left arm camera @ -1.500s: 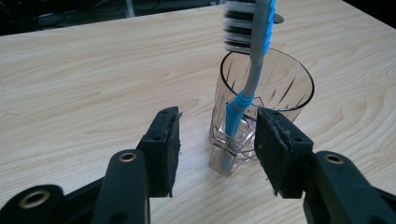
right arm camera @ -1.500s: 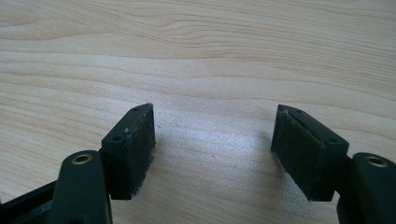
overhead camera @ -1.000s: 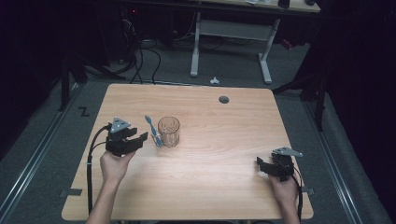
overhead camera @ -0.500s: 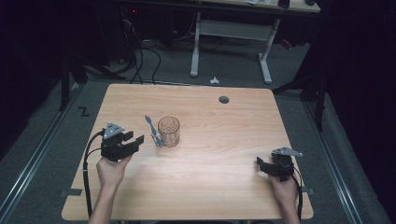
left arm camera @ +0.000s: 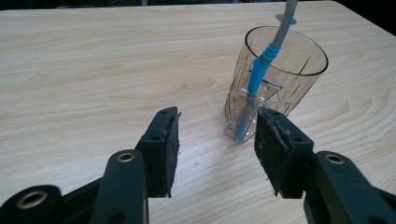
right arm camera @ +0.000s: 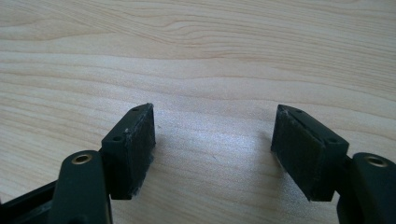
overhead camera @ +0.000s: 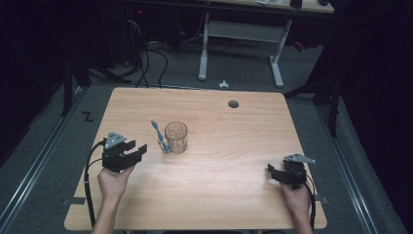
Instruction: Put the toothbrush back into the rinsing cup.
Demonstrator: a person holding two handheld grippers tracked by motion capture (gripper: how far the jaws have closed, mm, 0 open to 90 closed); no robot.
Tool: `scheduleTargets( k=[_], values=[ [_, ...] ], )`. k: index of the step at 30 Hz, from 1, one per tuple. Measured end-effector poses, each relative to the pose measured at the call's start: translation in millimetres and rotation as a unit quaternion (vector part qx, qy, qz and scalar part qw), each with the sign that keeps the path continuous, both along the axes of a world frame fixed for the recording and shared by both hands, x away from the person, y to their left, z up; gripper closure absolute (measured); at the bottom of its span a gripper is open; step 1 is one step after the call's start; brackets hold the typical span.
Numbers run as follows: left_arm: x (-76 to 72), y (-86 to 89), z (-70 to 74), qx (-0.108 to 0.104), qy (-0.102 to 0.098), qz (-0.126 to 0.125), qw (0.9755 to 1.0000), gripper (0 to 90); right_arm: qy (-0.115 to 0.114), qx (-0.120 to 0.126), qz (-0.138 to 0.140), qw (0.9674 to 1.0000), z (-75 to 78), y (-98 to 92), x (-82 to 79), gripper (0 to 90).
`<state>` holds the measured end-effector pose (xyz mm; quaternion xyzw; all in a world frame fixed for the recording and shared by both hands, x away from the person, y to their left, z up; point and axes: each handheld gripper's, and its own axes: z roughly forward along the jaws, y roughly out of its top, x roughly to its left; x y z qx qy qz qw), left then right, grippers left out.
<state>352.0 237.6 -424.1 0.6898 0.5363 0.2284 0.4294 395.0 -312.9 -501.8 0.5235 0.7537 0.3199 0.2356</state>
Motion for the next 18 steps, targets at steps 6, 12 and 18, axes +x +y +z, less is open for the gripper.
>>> scheduleTargets(
  k=[6,12,18],
  values=[
    [-2.5,3.4,-6.1,-0.006,0.006,0.006,1.0000,50.2,0.000,0.000,0.000,1.0000,0.0,0.0,0.0,30.5],
    [-3.6,7.7,-12.6,-0.013,0.015,0.012,0.9997,48.5,0.000,0.000,0.000,1.0000,0.0,0.0,0.0,30.5],
    [-5.4,9.5,-16.6,-0.009,0.019,0.017,0.9996,48.3,0.000,0.000,0.001,1.0000,0.0,0.0,0.0,30.5]
  ],
)
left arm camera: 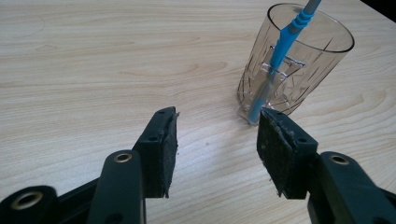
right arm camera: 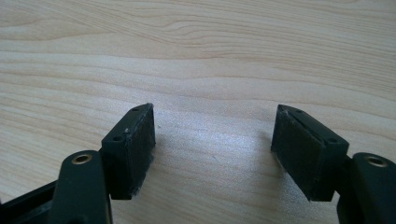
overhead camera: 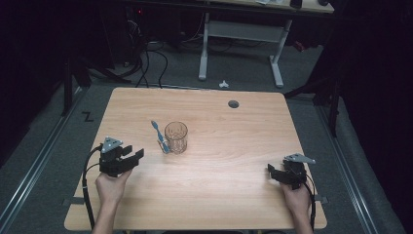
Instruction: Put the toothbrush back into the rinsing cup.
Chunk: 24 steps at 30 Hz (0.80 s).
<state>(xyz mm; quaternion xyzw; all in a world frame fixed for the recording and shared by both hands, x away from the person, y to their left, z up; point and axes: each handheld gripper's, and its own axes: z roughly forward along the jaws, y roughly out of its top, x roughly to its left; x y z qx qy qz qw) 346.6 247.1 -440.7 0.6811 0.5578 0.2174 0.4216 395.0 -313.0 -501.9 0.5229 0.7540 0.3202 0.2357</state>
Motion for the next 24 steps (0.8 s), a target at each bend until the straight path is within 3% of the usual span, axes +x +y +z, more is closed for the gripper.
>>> scheduleTargets(
  k=[24],
  values=[
    [-0.8,-1.6,-20.4,0.010,0.023,0.005,0.9997,47.3,0.000,0.000,-0.001,1.0000,0.0,0.0,-0.1,30.5]
  ],
)
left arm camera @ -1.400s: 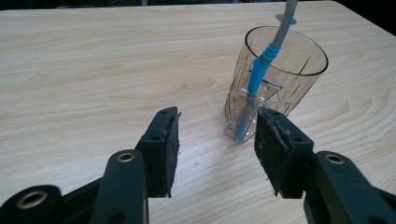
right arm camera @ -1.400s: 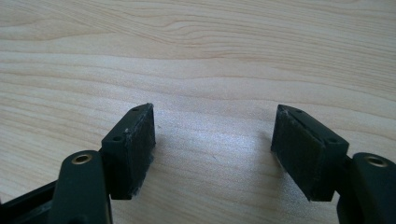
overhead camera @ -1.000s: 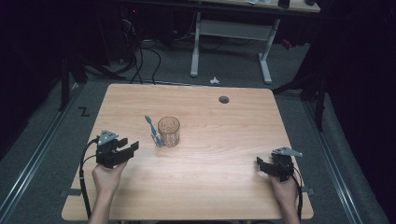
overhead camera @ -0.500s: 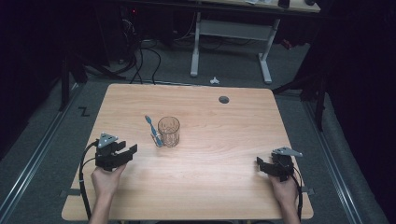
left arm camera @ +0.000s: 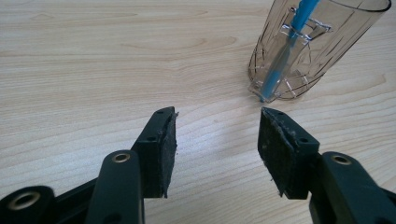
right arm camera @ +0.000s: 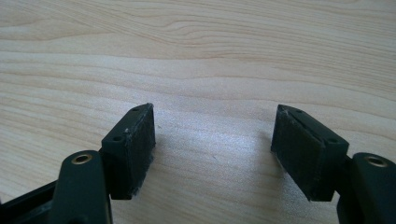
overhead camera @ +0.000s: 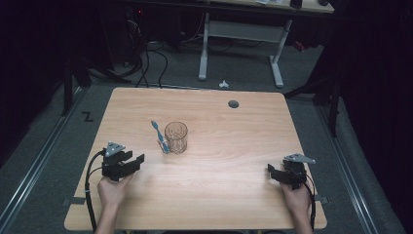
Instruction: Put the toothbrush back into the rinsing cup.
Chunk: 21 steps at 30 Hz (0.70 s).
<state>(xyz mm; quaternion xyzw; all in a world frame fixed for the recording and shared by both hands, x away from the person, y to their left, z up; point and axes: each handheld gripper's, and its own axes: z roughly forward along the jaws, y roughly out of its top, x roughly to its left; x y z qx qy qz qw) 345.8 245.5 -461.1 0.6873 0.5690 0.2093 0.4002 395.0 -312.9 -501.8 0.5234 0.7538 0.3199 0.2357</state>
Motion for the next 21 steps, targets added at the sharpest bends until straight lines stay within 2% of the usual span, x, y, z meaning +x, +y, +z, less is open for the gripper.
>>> scheduleTargets(
  k=[21],
  values=[
    [-0.1,-4.6,-22.9,0.007,0.020,0.008,0.9997,47.3,0.000,0.000,0.000,1.0000,0.0,0.0,0.0,30.5]
  ],
)
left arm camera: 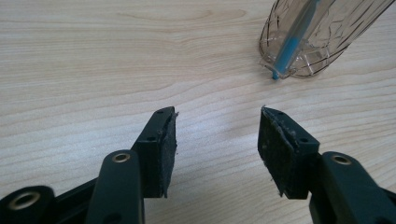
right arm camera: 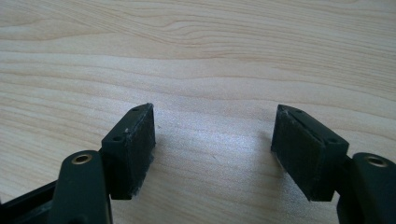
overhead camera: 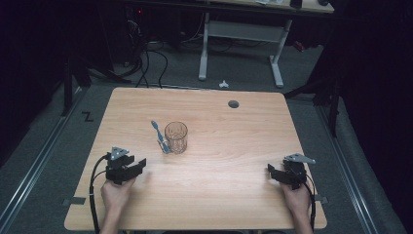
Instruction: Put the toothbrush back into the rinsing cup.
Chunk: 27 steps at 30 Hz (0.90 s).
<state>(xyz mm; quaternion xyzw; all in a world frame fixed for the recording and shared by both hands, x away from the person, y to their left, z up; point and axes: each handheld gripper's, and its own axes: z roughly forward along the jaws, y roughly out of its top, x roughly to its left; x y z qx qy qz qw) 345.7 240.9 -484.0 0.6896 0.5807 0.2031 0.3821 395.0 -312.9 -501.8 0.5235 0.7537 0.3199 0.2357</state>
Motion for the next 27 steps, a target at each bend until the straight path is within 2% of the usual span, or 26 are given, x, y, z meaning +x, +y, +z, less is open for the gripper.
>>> scheduleTargets(
  k=[4,10,14,27],
  values=[
    [-1.1,-3.7,-4.6,0.006,0.001,0.001,1.0000,47.0,0.000,0.000,0.001,1.0000,0.0,0.0,0.0,30.5],
    [0.0,-10.1,-8.0,0.034,0.003,-0.002,0.9994,46.4,0.000,0.000,0.000,1.0000,0.0,0.0,0.0,30.5],
    [0.8,-13.7,-10.3,0.045,0.006,-0.004,0.9990,46.3,0.000,0.000,0.001,1.0000,0.0,0.0,0.0,30.5],
    [1.0,-18.2,-22.1,0.068,0.001,0.005,0.9976,45.8,0.000,0.000,0.000,1.0000,0.0,0.0,0.0,30.5]
  ],
)
